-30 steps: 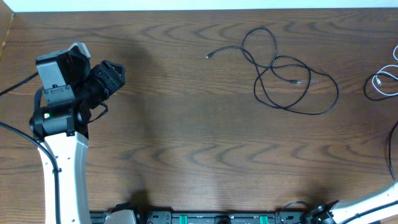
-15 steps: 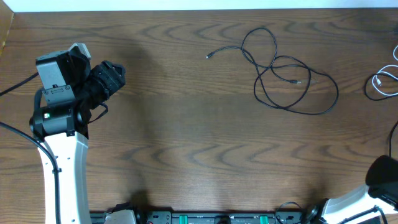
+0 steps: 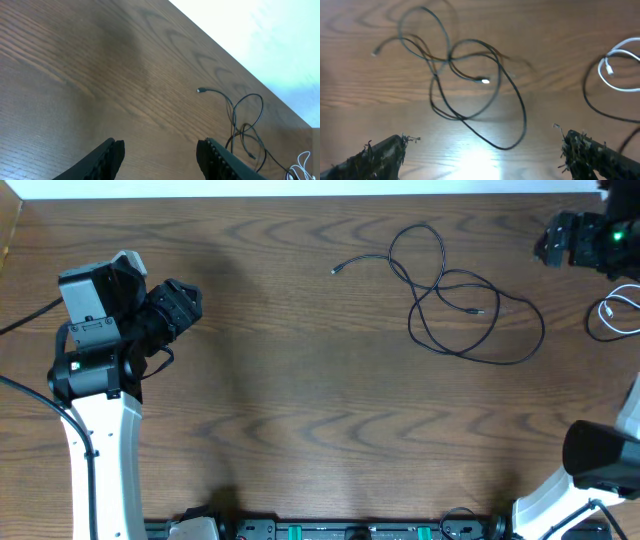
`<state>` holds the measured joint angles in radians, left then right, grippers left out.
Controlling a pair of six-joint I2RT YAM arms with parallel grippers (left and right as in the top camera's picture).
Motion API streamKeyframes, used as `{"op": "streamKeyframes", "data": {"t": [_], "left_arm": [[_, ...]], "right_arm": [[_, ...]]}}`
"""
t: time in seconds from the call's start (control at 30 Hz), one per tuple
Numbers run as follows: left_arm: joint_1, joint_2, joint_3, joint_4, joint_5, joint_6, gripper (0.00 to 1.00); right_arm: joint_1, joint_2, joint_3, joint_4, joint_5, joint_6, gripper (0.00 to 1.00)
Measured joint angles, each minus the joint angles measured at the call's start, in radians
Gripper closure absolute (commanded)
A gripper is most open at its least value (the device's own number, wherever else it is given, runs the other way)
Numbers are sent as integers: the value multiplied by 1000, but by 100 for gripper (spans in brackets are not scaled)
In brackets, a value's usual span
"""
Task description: Untangle cables
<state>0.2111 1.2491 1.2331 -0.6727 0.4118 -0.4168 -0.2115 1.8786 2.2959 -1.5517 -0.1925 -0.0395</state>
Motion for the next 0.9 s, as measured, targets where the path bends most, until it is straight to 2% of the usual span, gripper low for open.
{"op": "streamKeyframes", "data": {"t": [0.37, 0.9], "left_arm": [[0, 0, 0, 0, 0, 3, 47], [0, 0, 0, 0, 0, 3, 47]], "right_arm": [[23, 240, 0, -30, 16, 10, 1], [153, 492, 0, -4, 62, -105, 3]]}}
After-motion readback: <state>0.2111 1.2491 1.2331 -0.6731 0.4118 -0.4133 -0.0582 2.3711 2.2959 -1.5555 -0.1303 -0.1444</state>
